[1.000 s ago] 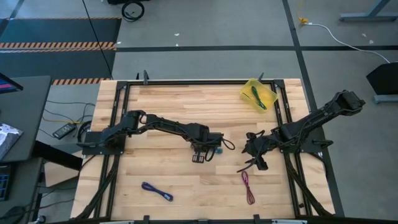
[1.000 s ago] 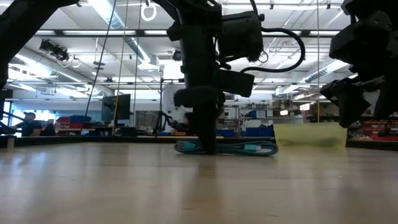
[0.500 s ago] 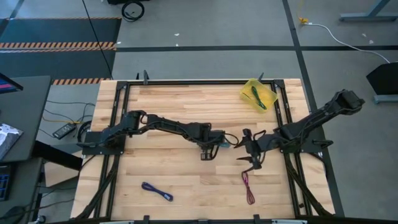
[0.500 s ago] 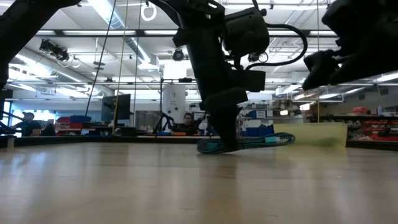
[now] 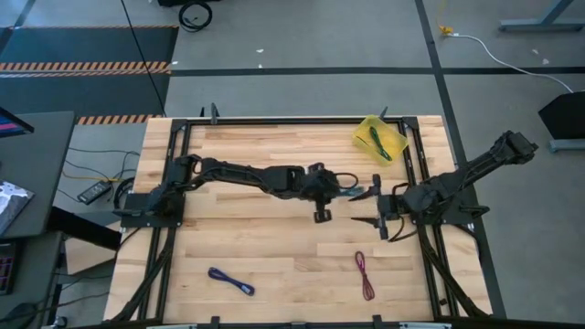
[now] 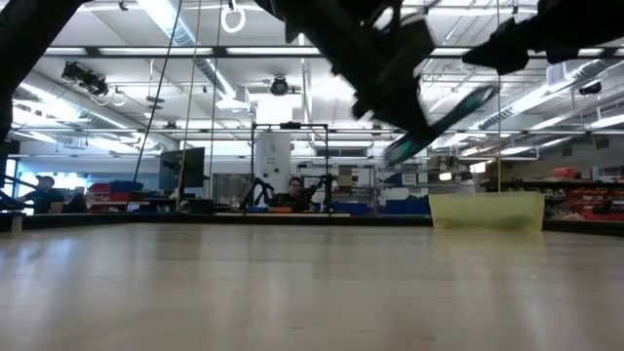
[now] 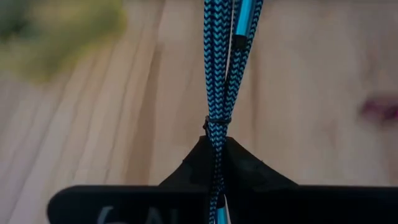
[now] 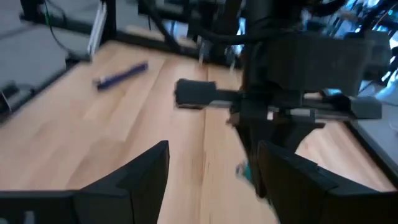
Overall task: Pick and place USB-C Cables
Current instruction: Put the blue charger cable into the yellow container
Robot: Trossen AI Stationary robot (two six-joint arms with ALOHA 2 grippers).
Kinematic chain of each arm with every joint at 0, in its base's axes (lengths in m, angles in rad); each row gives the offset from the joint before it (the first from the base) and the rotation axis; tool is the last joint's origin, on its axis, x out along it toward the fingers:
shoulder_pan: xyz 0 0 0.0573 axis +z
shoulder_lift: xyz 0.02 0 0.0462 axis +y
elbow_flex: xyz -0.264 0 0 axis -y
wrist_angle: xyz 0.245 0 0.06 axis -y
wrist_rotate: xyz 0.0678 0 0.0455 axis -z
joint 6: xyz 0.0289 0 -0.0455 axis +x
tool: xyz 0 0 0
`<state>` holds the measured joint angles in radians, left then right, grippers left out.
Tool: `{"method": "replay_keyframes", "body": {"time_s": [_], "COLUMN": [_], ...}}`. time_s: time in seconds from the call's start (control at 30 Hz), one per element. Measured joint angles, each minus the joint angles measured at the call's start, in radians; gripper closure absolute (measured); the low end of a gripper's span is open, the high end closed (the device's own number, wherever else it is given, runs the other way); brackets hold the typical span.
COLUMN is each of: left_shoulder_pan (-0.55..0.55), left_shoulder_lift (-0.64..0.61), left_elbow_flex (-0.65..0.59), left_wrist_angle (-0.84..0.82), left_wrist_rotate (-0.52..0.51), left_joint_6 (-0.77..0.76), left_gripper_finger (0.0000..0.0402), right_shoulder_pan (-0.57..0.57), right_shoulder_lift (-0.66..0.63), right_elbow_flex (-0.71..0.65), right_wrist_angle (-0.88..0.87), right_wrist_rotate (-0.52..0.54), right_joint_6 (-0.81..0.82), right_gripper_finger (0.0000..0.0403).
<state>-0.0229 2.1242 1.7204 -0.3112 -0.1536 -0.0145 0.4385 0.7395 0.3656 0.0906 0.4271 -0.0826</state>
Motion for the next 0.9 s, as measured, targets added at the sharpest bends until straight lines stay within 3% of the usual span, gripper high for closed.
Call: {"method": "replay_keyframes", "body": {"time_s": [0.37, 0.53, 0.77, 0.9], "left_shoulder_pan": [-0.001, 0.005, 0.020, 0.034], "left_shoulder_lift": [-0.006, -0.002, -0.002, -0.008], "left_elbow_flex": [-0.002, -0.001, 0.000, 0.000], "left_wrist_angle": [0.321, 0.321, 0.279, 0.331], "left_wrist_rotate": [0.010, 0.003, -0.081, -0.071], "left_joint_6": [0.055, 0.055, 0.078, 0.073], "left_gripper_finger": [0.0381, 0.0381, 0.0381, 0.0381], "right_shoulder_pan": [0.001, 0.004, 0.061, 0.106], "right_shoulder_lift": [-0.103, -0.125, -0.214, -0.245], "right_elbow_flex": [0.001, -0.001, 0.009, 0.027], "right_wrist_angle": [0.007, 0.000, 0.064, 0.066], "right_wrist_rotate": [-0.005, 0.053, 0.255, 0.544], "right_joint_6": [-0.036, -0.070, -0.267, -0.388], "right_gripper_finger": [0.0151, 0.0151, 0.0151, 0.0151]}}
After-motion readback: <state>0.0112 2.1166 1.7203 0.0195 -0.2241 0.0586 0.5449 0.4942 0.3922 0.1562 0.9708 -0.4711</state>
